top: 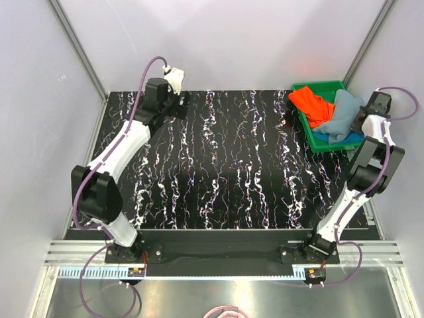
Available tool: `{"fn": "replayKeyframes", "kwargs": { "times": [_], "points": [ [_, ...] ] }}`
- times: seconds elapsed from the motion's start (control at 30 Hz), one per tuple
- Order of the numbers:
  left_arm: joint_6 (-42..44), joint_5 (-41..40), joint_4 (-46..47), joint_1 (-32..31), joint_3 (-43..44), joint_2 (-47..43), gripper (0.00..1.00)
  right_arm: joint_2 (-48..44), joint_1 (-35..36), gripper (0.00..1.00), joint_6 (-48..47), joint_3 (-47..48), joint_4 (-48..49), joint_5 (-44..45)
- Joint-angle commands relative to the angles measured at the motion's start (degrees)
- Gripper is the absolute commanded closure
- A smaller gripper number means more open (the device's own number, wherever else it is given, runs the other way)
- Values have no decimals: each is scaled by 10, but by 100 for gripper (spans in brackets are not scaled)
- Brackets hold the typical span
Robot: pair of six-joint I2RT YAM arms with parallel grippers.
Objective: Fold and stack the t-shirts
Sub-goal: Grab the tshirt from the pile, then move the tshirt to the center of the board
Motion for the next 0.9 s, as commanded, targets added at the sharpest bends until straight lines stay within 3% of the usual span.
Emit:
{"fn": "replayKeyframes", "kwargs": {
  "times": [0.0, 0.17, 0.33, 0.5, 0.6, 0.73, 0.77, 0.8, 0.83, 0.87],
  "points": [
    [-2, -29, 39, 9, 24, -15, 1, -98, 7, 100, 30, 64, -11, -52],
    [-23, -32, 41, 50, 18, -42, 1, -127, 77, 100, -7, 179, -89, -168],
    [-31, -31, 43, 90, 9, -68, 1, -117, 251, 100, -79, 320, -202, -288],
    [-39, -26, 43, 105, -14, -101, 1, -95, 374, 100, -78, 424, -232, -389],
    [-43, -23, 43, 110, -33, -121, 1, -94, 403, 100, -49, 439, -214, -393],
    [-44, -19, 42, 113, -53, -139, 1, -97, 389, 100, -76, 403, -210, -305],
    [-43, -17, 42, 114, -56, -143, 1, -98, 382, 91, -74, 380, -211, -296],
    [-45, -17, 41, 117, -61, -146, 1, -97, 370, 74, -75, 372, -217, -290],
    [-45, -17, 41, 118, -62, -147, 1, -98, 368, 43, -74, 362, -225, -270],
    [-45, -14, 41, 120, -65, -147, 1, -102, 367, 28, -74, 331, -222, -258]
  ]
}}
